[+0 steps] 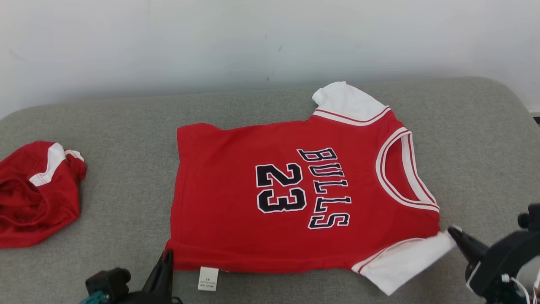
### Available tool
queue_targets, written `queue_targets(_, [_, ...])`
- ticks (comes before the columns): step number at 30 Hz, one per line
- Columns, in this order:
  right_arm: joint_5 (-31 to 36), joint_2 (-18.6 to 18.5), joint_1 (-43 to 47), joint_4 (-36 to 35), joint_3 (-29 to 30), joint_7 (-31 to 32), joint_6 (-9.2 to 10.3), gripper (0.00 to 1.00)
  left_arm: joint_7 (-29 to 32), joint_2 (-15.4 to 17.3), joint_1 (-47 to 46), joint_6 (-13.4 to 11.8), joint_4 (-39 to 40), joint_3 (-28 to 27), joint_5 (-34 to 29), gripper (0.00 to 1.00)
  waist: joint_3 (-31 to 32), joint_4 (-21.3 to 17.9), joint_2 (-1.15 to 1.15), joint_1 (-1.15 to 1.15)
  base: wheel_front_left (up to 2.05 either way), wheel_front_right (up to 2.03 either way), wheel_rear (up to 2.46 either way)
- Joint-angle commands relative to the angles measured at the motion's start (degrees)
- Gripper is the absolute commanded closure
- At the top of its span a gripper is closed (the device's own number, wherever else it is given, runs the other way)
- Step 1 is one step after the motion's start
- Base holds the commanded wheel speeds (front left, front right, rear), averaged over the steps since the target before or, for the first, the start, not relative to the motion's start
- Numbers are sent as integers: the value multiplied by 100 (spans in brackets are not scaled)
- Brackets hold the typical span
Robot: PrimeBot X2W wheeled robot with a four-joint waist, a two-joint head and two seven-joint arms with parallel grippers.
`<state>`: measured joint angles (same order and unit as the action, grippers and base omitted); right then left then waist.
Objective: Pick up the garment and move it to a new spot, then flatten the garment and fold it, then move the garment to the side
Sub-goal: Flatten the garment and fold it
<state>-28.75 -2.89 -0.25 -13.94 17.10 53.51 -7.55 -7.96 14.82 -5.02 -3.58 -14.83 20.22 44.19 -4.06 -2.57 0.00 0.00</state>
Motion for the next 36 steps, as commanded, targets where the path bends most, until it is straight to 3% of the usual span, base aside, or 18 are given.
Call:
queue_targets(1, [43, 0, -208, 76, -53, -141, 11, 100, 110, -6, -133, -53, 1, 17, 12, 100, -27, -2, 0, 0, 0, 0, 0])
queue_targets(14, [445, -315, -1632, 1286, -540, -1471, 11, 100, 630, -159, -1196, -395, -566, 150, -120, 100, -467, 72, 0, 0, 0, 0, 0])
queue_targets(27, [397, -624, -2412, 2050, -945, -2578, 11, 100, 582, -208, -1833, -396, -856, 164, -210, 100, -776, 109, 0, 0, 0, 0, 0])
queue_targets(36, [374, -746, -2711, 2400, -1125, -2899, 11, 100, 580, -159, -2008, -408, -961, 172, -234, 100, -875, 98, 0, 0, 0, 0, 0])
